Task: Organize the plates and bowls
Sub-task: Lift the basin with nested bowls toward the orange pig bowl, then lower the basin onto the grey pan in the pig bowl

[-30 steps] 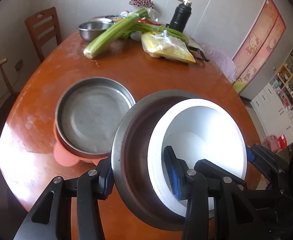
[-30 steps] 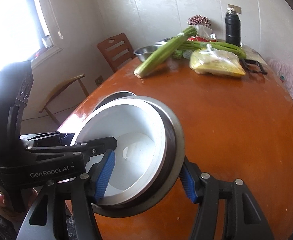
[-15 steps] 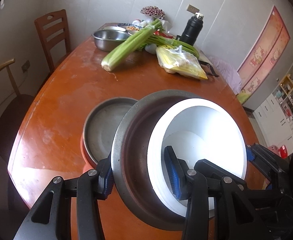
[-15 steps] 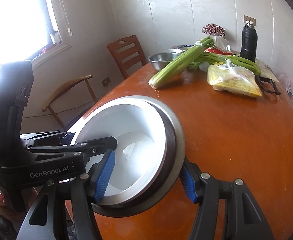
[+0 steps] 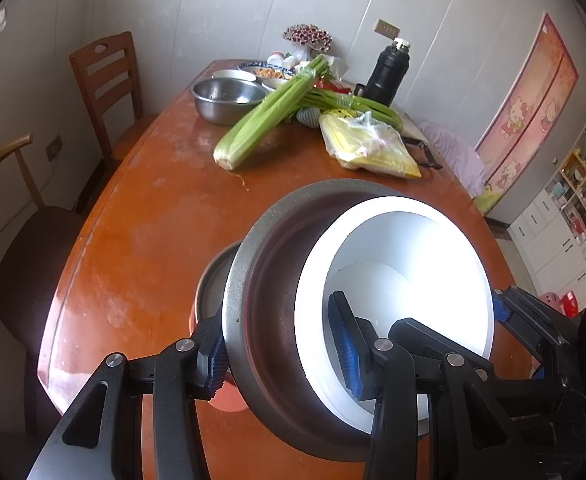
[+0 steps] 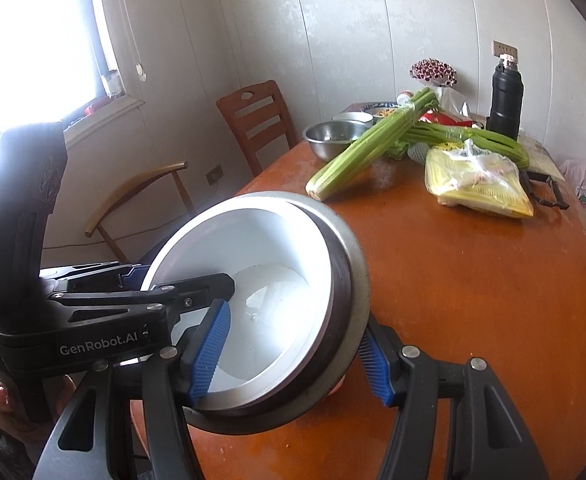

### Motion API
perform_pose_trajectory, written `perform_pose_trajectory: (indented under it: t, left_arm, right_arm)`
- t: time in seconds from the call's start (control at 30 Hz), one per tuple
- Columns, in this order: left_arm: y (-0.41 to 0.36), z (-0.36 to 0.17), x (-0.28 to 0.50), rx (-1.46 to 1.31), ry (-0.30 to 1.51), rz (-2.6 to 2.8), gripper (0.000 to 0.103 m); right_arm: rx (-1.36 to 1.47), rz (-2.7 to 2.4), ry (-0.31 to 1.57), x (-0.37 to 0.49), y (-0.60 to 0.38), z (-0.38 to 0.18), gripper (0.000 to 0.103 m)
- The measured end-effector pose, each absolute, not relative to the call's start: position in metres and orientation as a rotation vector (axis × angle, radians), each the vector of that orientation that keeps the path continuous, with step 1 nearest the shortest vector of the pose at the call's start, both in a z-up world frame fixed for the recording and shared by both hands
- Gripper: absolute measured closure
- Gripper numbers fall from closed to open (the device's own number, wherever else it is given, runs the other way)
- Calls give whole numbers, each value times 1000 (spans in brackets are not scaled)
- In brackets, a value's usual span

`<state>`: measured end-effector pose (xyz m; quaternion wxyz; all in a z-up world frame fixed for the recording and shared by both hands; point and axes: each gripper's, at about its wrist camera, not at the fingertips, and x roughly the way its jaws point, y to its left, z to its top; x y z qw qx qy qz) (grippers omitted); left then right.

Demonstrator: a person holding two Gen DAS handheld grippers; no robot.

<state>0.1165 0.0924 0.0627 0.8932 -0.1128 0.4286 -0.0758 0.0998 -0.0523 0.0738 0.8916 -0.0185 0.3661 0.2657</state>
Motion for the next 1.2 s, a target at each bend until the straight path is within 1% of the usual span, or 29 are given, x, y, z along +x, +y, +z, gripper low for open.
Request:
perform_pose_trajectory:
  t: [0.37,1.2]
  left_arm:
    - [109,59,118,-243,879,-130,58]
    - [115,18,141,-262,950,-102,58]
  right_arm:
    - [-44,576,737,107,-36,72,41]
    - [-48,591,812,130,-27,33,41]
